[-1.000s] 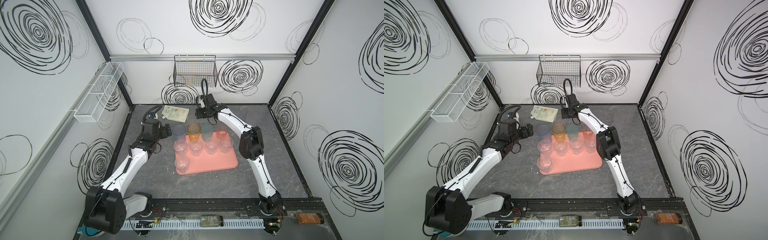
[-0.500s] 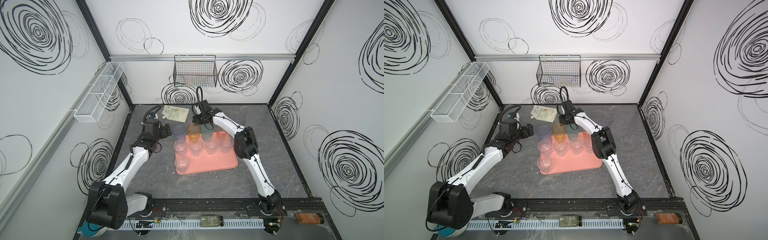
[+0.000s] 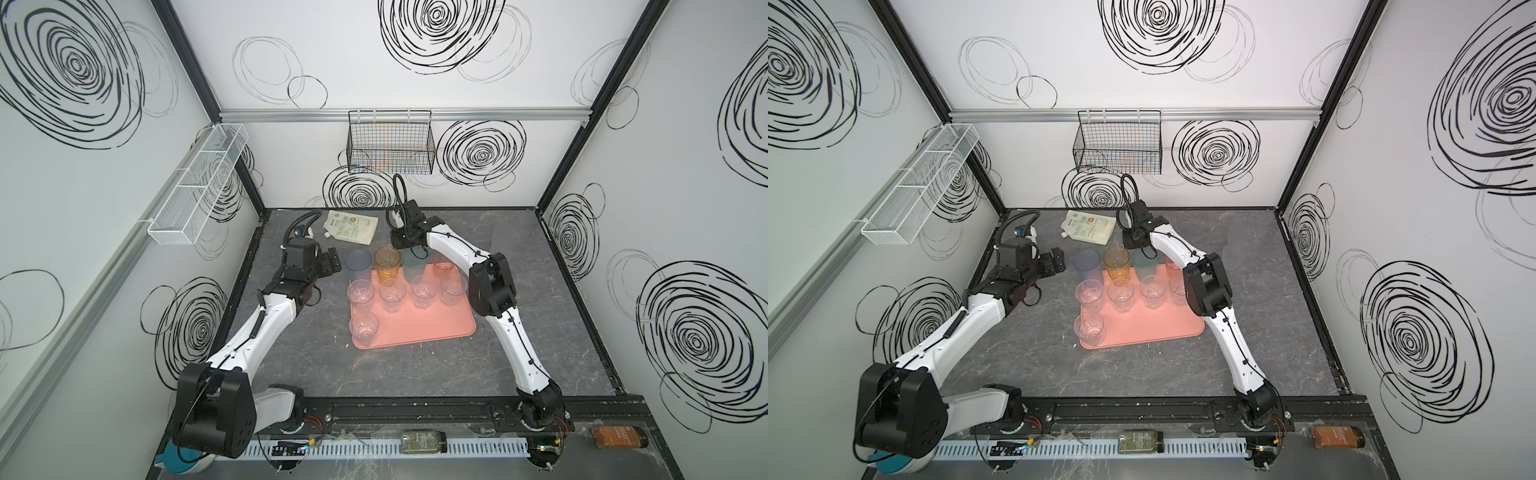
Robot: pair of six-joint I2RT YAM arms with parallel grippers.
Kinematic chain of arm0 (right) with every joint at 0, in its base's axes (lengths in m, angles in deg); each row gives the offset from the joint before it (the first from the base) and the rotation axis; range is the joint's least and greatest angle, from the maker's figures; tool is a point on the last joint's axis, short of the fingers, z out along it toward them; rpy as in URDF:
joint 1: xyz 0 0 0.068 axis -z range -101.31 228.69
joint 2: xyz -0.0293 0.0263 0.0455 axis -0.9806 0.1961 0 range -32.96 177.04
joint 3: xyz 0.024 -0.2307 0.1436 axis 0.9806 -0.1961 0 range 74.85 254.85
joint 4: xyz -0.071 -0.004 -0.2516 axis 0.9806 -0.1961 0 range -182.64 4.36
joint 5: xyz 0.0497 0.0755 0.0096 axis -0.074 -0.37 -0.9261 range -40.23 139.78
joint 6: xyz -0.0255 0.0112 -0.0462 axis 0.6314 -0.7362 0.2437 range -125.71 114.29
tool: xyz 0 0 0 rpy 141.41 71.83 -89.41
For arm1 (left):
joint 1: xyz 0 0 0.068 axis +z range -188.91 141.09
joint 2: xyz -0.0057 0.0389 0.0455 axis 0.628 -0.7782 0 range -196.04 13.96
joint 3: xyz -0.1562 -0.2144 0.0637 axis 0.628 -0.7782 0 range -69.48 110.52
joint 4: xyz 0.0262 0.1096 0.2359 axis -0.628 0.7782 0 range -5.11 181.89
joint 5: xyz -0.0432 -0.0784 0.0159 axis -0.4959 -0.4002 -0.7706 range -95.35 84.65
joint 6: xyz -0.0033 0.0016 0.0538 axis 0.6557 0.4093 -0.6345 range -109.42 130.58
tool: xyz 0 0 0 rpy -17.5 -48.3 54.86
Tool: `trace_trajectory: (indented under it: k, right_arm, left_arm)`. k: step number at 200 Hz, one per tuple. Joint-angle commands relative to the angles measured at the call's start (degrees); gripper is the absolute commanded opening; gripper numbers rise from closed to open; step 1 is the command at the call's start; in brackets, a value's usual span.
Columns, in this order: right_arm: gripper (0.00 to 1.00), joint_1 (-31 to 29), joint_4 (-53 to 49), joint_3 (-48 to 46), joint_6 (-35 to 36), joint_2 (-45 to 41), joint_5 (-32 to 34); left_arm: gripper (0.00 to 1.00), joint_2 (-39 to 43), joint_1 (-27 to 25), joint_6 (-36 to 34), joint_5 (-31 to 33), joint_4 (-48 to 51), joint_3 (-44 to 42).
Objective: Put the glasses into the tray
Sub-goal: 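Lift the clear glass and carry it toward the tray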
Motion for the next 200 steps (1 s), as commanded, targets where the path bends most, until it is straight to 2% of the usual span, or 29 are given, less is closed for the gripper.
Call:
trace_trajectory:
  k: [1,85,200]
  right_arm:
    - [0.2,0.16,1.16,-0.39,0.0,-3.25,1.05]
    - [0.11,3.62,6.97,-8.09,-5.86,-11.99,-2.03]
    - [0.09,8.89,13.67,-22.79,-10.2,-27.73,-4.07]
  left_arm:
    - [0.96,0.09,0.7,0.49,-0.85,-2.89,-0.44]
    - [0.96,0.18,1.05,0.7,-1.21,-3.09,-0.6]
    - [0.97,0.32,0.83,0.93,-0.31,-3.11,-0.44]
